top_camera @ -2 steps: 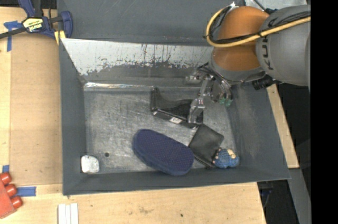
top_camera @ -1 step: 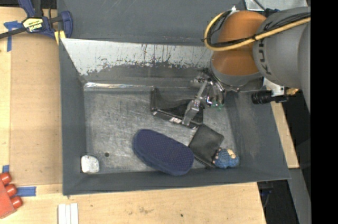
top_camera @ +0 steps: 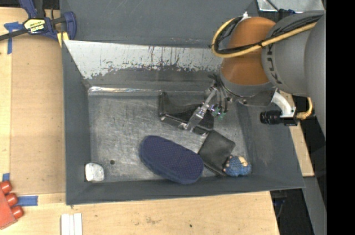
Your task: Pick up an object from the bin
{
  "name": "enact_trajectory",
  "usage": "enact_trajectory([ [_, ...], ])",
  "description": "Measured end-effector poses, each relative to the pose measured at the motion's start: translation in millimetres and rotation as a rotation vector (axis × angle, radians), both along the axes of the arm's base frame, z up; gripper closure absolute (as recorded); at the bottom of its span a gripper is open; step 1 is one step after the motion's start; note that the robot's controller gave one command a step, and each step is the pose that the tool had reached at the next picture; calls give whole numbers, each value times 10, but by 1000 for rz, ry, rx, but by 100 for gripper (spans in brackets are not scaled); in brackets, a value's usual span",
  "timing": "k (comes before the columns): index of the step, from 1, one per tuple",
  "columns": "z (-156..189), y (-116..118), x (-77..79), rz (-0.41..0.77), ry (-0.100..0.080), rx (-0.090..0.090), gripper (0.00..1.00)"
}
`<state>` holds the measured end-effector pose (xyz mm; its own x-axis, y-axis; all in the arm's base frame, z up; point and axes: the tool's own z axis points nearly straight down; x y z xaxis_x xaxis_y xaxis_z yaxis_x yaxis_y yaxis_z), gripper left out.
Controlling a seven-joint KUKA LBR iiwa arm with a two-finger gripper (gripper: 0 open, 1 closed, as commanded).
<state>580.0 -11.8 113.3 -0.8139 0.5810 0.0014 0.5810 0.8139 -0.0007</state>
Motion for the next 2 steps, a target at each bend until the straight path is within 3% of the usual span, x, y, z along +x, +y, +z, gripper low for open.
enact_trajectory([
  [1,-382,259,-32,-137,-3,1,0],
  [2,-367,259,-27,-133,-3,0,0],
])
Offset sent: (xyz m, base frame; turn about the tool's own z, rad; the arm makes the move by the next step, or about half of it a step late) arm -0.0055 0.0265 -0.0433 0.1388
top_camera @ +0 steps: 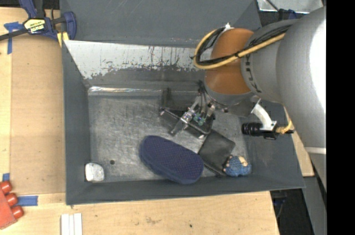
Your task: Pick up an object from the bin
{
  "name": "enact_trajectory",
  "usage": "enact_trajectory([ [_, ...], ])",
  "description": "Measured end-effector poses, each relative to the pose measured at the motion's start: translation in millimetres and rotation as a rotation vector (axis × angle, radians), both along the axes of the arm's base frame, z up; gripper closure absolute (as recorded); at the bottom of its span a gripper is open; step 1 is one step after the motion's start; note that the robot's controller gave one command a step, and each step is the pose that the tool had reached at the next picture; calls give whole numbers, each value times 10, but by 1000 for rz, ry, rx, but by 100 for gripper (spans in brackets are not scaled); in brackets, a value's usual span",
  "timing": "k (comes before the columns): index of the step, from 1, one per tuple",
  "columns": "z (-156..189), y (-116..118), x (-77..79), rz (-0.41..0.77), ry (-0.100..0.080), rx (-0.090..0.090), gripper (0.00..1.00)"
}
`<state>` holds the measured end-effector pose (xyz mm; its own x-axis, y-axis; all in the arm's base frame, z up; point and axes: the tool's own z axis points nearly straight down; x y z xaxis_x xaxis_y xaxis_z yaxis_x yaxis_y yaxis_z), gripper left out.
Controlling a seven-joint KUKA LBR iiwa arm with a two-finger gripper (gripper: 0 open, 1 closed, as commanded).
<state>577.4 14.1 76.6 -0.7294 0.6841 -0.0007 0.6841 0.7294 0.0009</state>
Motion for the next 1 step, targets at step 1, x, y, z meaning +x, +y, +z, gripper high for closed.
enact_trajectory([
  [1,18,3,12,1,-3,1,100],
])
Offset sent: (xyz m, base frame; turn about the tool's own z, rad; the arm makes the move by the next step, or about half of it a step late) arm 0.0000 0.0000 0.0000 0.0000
